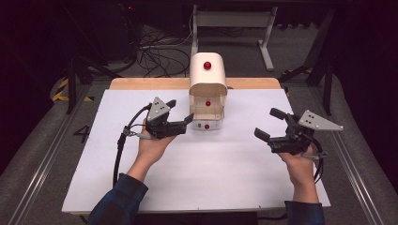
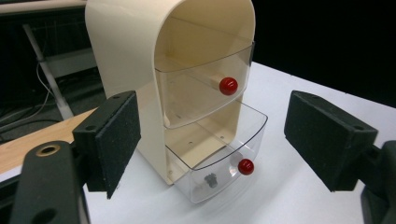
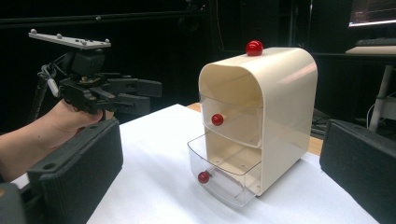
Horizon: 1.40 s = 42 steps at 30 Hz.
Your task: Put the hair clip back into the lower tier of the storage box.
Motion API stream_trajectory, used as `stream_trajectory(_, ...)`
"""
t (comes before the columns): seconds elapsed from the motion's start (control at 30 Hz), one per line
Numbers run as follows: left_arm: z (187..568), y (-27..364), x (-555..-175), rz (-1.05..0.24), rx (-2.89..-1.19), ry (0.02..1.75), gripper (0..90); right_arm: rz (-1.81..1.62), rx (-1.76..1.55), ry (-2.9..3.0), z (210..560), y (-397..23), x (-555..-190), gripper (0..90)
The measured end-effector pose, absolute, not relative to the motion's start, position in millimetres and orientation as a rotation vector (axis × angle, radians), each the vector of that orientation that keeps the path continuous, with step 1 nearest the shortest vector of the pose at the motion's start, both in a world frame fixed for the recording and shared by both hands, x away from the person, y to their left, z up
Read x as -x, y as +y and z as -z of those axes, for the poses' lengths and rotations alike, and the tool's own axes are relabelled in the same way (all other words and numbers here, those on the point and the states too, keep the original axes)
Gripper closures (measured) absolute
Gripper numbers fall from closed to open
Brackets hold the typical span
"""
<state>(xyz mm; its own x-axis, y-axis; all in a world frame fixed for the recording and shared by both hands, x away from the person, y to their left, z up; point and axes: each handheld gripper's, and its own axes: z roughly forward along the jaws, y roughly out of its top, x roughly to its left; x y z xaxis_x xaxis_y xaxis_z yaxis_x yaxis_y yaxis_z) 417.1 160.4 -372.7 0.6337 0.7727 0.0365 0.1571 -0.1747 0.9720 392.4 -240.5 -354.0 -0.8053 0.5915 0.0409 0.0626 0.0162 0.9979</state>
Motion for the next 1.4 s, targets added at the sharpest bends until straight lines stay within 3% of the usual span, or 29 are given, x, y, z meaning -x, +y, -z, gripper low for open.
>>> stream_trajectory(0.77,369,176,-400,-0.665,-1.663,0.752,8.5,-1.838,-0.661,1.922,355,-237,-392,0.0)
stream_trajectory(1.4,362,193,-383,-0.672,-1.63,0.726,4.9,-1.837,-0.66,1.928,355,-235,-392,0.0)
